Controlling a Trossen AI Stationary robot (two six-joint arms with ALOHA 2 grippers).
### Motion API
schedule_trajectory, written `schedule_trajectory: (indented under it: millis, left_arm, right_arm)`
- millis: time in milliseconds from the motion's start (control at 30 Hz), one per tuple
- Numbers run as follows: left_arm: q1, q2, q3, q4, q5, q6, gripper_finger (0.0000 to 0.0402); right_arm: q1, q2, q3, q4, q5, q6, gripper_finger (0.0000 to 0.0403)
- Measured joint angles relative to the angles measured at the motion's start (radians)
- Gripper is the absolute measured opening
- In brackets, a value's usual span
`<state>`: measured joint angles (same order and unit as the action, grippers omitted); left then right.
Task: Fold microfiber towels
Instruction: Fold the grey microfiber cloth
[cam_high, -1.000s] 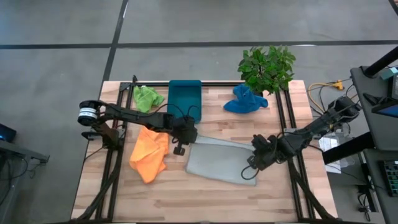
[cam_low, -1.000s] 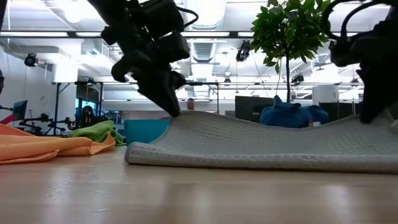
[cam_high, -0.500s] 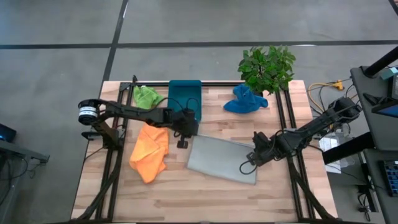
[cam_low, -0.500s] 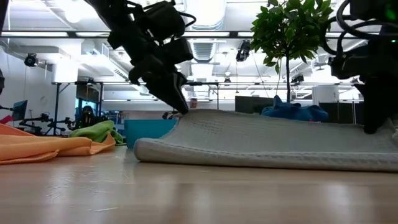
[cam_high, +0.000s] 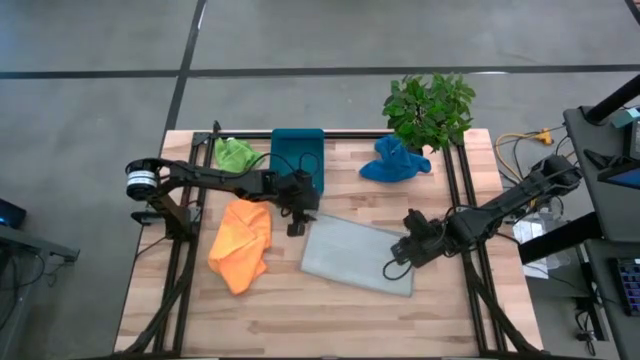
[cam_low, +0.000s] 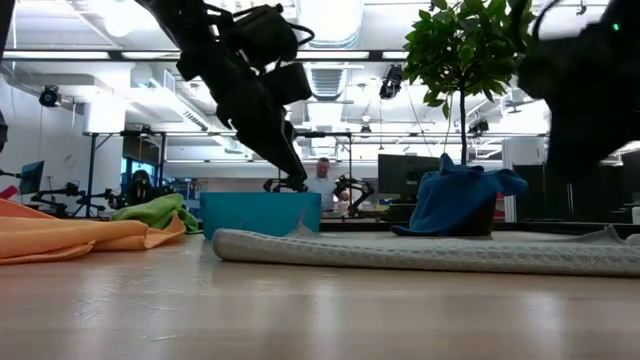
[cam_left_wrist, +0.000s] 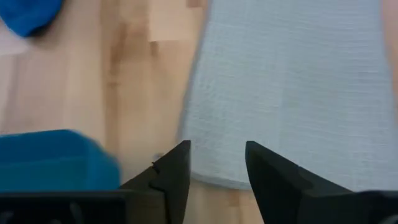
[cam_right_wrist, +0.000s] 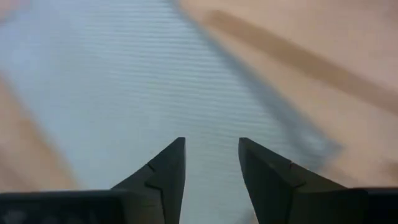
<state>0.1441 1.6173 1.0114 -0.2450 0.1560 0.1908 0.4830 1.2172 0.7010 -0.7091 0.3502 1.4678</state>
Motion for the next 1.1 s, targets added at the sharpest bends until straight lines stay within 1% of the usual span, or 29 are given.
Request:
schedule_trajectory:
  millis: [67,133,200,267,300,333,367,433,567,700,900,967,1100]
  left_arm:
    - [-0.017,0.002,-0.003,0.000,0.010,0.012,0.0126]
    - [-0.035,0.019,0.001,-0.002,0.019,0.032,0.0102]
    - [-0.049,0.038,0.004,-0.016,0.050,0.046,0.0063]
    - [-0.067,0.066,0.015,-0.008,0.075,0.047,0.0020]
    - [-0.079,0.081,0.018,-0.010,0.072,0.034,0.0011]
    - [-0.090,0.099,0.021,-0.019,0.064,0.023,0.0010]
    - [-0.105,0.118,0.025,-0.024,0.044,0.009,0.0009]
    - [-0.136,0.147,0.027,-0.037,-0.004,-0.020,0.0004]
    - [-0.209,0.189,0.024,-0.035,-0.048,-0.077,0.0001]
    - [-0.296,0.214,0.024,-0.044,-0.070,-0.164,0.0000]
    - [-0.443,0.223,0.017,-0.043,-0.092,-0.351,0.0000]
    - [-0.479,0.224,0.017,-0.041,-0.112,-0.410,0.0000]
    - [-0.527,0.225,0.015,-0.036,-0.115,-0.511,0.0000]
  right_arm:
    - [0.006,0.031,0.000,0.099,0.008,0.006,0.0135]
    - [0.014,0.078,-0.001,0.165,0.009,0.033,0.0118]
    - [0.025,0.134,0.000,0.223,0.000,0.075,0.0091]
    - [0.044,0.192,0.015,0.241,-0.011,0.119,0.0058]
    - [0.055,0.223,0.030,0.239,-0.011,0.145,0.0038]
    - [0.065,0.252,0.047,0.238,-0.010,0.165,0.0023]
    - [0.074,0.277,0.063,0.226,-0.011,0.187,0.0017]
    - [0.087,0.328,0.094,0.168,-0.019,0.236,0.0014]
    - [0.087,0.418,0.157,0.040,-0.090,0.260,0.0009]
    - [0.079,0.476,0.188,-0.005,-0.100,0.221,0.0009]
    - [0.037,0.491,0.183,0.014,-0.106,0.141,0.0009]
    - [0.015,0.489,0.180,0.021,-0.098,0.096,0.0009]
    - [-0.044,0.488,0.175,0.077,-0.085,-0.046,0.0009]
